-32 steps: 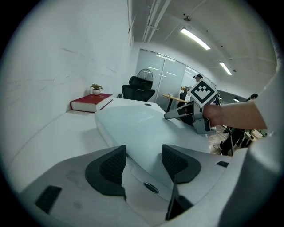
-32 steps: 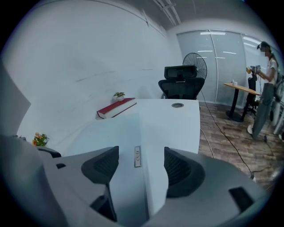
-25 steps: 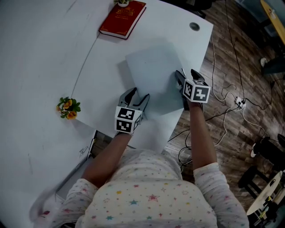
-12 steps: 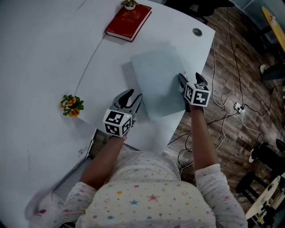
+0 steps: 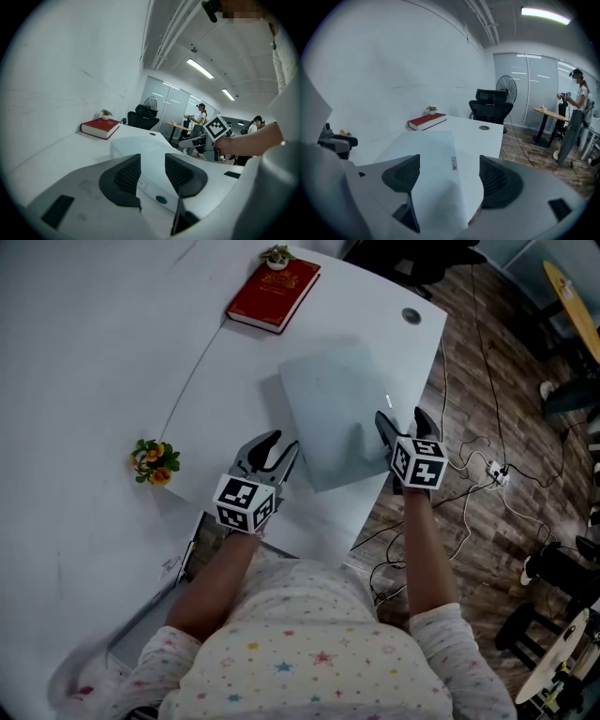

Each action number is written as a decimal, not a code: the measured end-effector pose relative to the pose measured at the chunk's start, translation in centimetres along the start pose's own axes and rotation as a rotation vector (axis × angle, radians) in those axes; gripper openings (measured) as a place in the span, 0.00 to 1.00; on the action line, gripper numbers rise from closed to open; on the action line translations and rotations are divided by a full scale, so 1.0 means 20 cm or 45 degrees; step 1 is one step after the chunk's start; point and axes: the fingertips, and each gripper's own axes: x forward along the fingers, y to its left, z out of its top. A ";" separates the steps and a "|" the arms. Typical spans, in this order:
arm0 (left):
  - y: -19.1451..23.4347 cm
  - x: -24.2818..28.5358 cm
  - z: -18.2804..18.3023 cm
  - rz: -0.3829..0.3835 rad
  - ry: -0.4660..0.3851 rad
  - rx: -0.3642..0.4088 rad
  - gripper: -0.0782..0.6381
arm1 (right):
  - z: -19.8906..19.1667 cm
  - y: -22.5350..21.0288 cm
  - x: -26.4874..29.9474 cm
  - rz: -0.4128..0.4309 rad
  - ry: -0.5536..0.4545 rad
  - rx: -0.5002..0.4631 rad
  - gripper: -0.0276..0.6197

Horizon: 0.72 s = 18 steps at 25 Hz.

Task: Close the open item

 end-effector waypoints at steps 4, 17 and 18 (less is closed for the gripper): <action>0.01 -0.04 0.06 -0.007 -0.046 0.002 0.34 | 0.08 0.05 -0.10 0.012 -0.063 -0.016 0.60; -0.10 -0.16 0.30 -0.137 -0.210 -0.043 0.21 | 0.24 0.18 -0.42 0.021 -0.220 0.031 0.36; -0.11 -0.16 0.32 -0.142 -0.219 -0.033 0.20 | 0.26 0.20 -0.44 0.028 -0.234 0.032 0.34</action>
